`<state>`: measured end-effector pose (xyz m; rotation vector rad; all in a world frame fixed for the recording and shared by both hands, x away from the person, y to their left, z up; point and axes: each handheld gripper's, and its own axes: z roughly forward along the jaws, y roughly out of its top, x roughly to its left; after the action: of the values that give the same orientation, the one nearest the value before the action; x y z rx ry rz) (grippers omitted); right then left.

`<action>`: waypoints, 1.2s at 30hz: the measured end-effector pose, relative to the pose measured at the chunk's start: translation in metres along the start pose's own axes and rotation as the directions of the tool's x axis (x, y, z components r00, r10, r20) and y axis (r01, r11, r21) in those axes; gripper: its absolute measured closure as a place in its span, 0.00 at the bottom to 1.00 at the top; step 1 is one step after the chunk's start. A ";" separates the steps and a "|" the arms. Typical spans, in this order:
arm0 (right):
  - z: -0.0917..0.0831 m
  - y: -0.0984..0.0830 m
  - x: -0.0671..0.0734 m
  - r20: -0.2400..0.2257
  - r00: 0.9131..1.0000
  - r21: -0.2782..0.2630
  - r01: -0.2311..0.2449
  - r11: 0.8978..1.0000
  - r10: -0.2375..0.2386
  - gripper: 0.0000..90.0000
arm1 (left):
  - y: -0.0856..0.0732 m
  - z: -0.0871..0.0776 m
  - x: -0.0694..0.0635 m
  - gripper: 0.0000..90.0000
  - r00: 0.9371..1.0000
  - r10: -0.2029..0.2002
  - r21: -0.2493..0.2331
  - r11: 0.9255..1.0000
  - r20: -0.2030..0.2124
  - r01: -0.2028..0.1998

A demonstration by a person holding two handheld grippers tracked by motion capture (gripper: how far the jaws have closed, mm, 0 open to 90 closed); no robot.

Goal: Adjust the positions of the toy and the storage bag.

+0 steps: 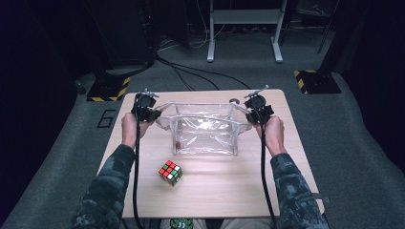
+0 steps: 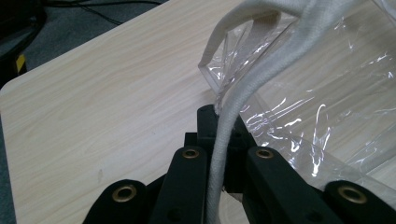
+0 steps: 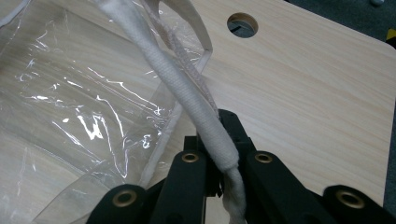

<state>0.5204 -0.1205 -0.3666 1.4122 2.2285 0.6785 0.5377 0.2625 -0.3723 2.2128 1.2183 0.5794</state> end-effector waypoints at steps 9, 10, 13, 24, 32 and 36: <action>0.019 0.004 -0.011 0.008 1.000 0.050 -0.030 0.998 0.030 0.97 | 0.004 0.014 0.002 0.99 1.000 -0.020 0.035 0.999 0.007 0.020; 0.021 0.004 -0.012 0.007 0.999 0.053 -0.038 0.998 0.038 0.97 | 0.006 0.016 0.003 0.99 1.000 -0.018 0.041 0.999 0.010 0.017; 0.027 0.004 -0.014 -0.004 0.998 0.065 -0.066 0.996 0.066 0.97 | 0.008 0.020 0.002 0.99 1.000 -0.022 0.052 0.998 0.010 0.021; 0.026 0.004 -0.013 -0.062 0.991 0.025 -0.114 0.993 0.116 0.77 | 0.007 0.020 0.007 0.63 0.995 -0.094 0.038 0.995 0.018 0.093; 0.016 0.004 -0.009 -0.056 0.989 -0.020 -0.137 0.990 0.136 0.28 | 0.006 0.008 0.013 0.20 0.987 -0.153 -0.024 0.988 0.039 0.154; 0.006 0.001 -0.008 -0.079 0.988 -0.053 -0.136 0.989 0.131 0.16 | 0.004 -0.004 0.014 0.16 0.988 -0.148 -0.061 0.987 0.045 0.151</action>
<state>0.5281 -0.1266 -0.3704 1.5410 2.1660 0.8481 0.5448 0.2736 -0.3653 2.0487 1.3126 0.5040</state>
